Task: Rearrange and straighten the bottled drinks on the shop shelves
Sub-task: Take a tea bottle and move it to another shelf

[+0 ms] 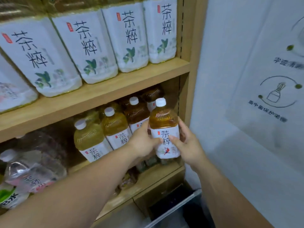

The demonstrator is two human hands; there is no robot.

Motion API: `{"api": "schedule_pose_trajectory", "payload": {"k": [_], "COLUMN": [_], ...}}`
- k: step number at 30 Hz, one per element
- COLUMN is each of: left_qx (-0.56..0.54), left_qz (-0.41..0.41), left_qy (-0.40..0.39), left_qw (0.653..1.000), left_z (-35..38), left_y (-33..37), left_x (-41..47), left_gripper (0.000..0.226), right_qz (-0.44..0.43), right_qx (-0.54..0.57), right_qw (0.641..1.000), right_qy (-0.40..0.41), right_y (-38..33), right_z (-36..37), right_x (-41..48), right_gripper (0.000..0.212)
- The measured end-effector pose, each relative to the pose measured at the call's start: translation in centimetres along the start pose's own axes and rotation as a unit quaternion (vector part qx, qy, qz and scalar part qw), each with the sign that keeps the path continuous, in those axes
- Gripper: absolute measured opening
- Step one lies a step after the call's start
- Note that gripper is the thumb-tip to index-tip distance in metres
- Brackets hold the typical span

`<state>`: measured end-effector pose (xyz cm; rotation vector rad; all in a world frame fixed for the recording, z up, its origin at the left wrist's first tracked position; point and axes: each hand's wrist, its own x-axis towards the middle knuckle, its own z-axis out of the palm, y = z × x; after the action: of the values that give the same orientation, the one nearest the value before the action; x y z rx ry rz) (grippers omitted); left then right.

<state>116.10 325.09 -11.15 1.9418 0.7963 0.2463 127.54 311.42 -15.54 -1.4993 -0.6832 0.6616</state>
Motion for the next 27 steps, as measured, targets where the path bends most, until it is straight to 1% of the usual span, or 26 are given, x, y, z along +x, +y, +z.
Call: {"api": "schedule_pose_trajectory", "payload": {"k": [2,5,10,12,14,16,17,18,19,20,21,22,23,24,26,27], "left_qx": [-0.023,-0.045,-0.007,0.014,0.041,0.087,0.128,0.183,0.248,0.32,0.391,0.455,0.507,0.549,0.61,0.633], "left_qz": [-0.007,0.007,0.022,0.027,0.041,0.049,0.064,0.098,0.152,0.212,0.253,0.267,0.257,0.23,0.173,0.154], "left_qy": [0.013,0.037,0.08,0.085,0.081,0.098,0.122,0.152,0.181,0.209,0.236,0.252,0.259,0.259,0.236,0.218], "left_qw": [1.0,0.998,0.997,0.996,0.995,0.99,0.982,0.966,0.94,0.9,0.853,0.811,0.781,0.761,0.737,0.727], "left_z": [0.1,0.7,2.4,2.5,2.3,1.7,1.2,0.4,-0.7,-1.9,-3.1,-4.3,-5.4,-6.1,-7.1,-7.3], "left_y": [-0.1,-0.8,-1.7,-1.3,-1.1,-1.3,-1.5,-1.8,-2.1,-2.4,-2.8,-3.1,-3.3,-3.6,-4.4,-4.9], "left_x": [1.8,3.4,4.0,3.7,2.9,1.4,0.5,-0.4,-1.1,-1.7,-2.1,-2.3,-2.5,-2.6,-2.5,-2.4], "left_gripper": [0.059,0.06,0.066,0.067,0.064,0.053,0.048,0.045,0.041,0.038,0.039,0.044,0.051,0.059,0.079,0.086], "right_qz": [-0.011,-0.021,-0.04,-0.046,-0.059,-0.052,-0.041,-0.03,-0.024,-0.026,-0.033,-0.047,-0.066,-0.09,-0.126,-0.129], "right_qx": [0.005,-0.007,-0.062,-0.08,-0.112,-0.139,-0.138,-0.127,-0.112,-0.1,-0.088,-0.08,-0.084,-0.098,-0.133,-0.144], "right_qw": [1.0,1.0,0.997,0.993,0.984,0.97,0.965,0.963,0.962,0.961,0.961,0.961,0.962,0.962,0.962,0.963], "right_qy": [-0.002,-0.002,0.038,0.07,0.126,0.192,0.219,0.236,0.247,0.256,0.26,0.259,0.251,0.237,0.203,0.188], "right_y": [0.8,2.5,5.2,5.5,5.7,5.9,6.1,6.2,6.3,6.3,6.4,6.3,6.3,6.4,6.6,6.6], "right_z": [-0.6,-1.0,-0.9,-0.5,0.3,1.5,2.2,2.9,3.7,4.5,5.4,6.2,7.1,8.0,9.4,9.8], "right_x": [2.0,4.1,4.9,5.0,4.5,3.2,2.5,1.8,1.1,0.5,0.0,-0.5,-0.8,-1.0,-1.0,-0.7], "right_gripper": [0.069,0.07,0.065,0.063,0.06,0.06,0.064,0.07,0.075,0.078,0.079,0.08,0.08,0.08,0.083,0.085]}}
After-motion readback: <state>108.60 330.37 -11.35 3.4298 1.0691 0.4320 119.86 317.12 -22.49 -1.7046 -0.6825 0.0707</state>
